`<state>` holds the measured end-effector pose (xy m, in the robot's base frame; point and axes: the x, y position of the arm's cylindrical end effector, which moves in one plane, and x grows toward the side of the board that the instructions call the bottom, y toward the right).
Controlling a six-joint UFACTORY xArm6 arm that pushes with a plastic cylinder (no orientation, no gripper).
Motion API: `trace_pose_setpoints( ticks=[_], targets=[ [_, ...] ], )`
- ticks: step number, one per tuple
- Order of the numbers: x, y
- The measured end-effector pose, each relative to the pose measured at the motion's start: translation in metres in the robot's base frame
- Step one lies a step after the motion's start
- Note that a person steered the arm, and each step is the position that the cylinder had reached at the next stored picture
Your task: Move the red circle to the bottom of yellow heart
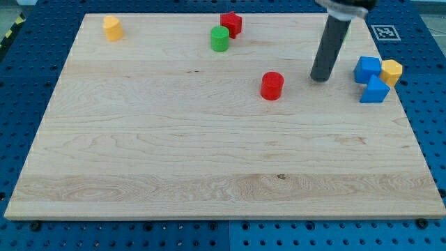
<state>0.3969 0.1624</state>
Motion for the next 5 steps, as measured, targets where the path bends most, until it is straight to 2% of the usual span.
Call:
trace_pose_setpoints(
  ticks=[1,2,3,4,5],
  targets=[
    [0.018,-0.043],
    [0.018,-0.113],
    [0.018,-0.129],
    [0.001,-0.082],
    [-0.014,-0.081]
  ],
)
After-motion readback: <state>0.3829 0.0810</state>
